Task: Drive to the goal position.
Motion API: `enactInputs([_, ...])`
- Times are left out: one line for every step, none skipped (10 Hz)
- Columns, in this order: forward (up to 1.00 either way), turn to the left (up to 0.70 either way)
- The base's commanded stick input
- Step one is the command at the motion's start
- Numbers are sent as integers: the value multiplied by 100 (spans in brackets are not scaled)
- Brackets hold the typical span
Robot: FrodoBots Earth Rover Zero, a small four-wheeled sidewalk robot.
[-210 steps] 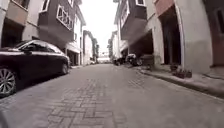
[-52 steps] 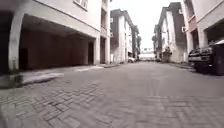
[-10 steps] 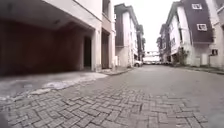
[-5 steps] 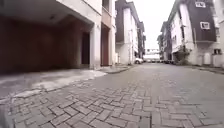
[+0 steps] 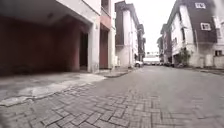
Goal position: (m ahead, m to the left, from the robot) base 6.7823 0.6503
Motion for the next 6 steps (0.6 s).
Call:
enactInputs([70, -29])
enactInputs([70, -12])
enactInputs([70, 0])
enactInputs([70, 0])
enactInputs([70, 0])
enactInputs([70, 0])
